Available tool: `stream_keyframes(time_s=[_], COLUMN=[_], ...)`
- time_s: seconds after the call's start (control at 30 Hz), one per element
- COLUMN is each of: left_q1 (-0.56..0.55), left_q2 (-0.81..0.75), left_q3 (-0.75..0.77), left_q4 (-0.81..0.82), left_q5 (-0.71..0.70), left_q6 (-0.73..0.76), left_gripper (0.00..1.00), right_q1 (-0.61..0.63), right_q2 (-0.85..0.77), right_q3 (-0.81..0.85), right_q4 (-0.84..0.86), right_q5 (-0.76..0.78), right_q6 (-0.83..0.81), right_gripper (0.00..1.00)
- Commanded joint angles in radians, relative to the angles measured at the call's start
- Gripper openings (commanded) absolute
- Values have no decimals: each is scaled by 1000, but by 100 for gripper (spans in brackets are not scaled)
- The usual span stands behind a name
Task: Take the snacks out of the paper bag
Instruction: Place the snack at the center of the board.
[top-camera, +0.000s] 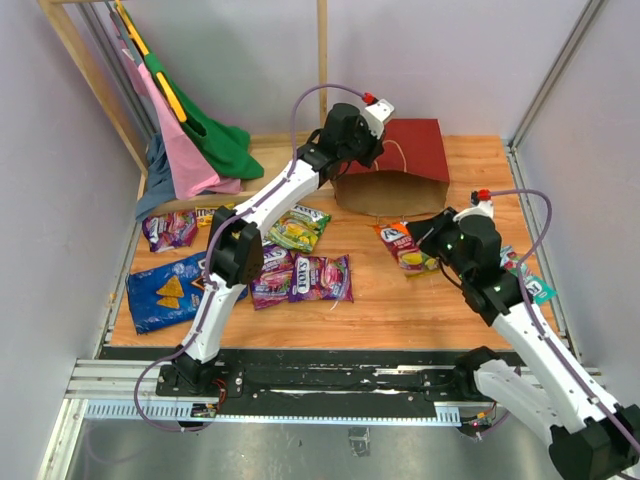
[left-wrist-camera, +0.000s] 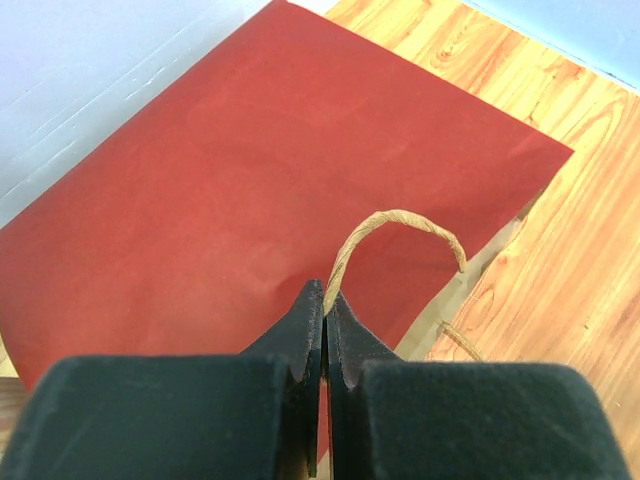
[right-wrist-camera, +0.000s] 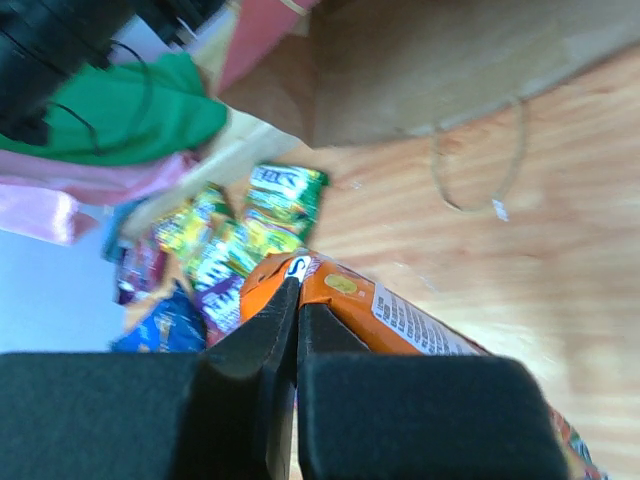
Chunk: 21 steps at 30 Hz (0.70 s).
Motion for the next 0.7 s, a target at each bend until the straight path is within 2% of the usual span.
stream_keyframes(time_s=[0.0,0.13,0.3,0.4,0.5,0.67], left_q1=[11,11,11,11,11,11], left_q2=[12,9,9,10,9,9], left_q3=[32,29,29,31,32,33], left_q4=[18,15,18,18,18,21], left_q5=[-14,-32,-38,-35,-38,-34], left_q6=[17,28,28,25,26,24], left_gripper=[1,1,1,1,2,2], right_q1=[8,5,-87,-191,-283,-341], right_q2=[-42,-65,-84,2,84,171], right_q3=[111,176,252,354,411,478], right_q4=[-319,-413,-483,-638,-700,-708], right_q5=[88,93,-60,-92,-187,-81], right_q6=[-204,-296,-433,-502,-540,-514], right_gripper=[1,1,1,1,1,1])
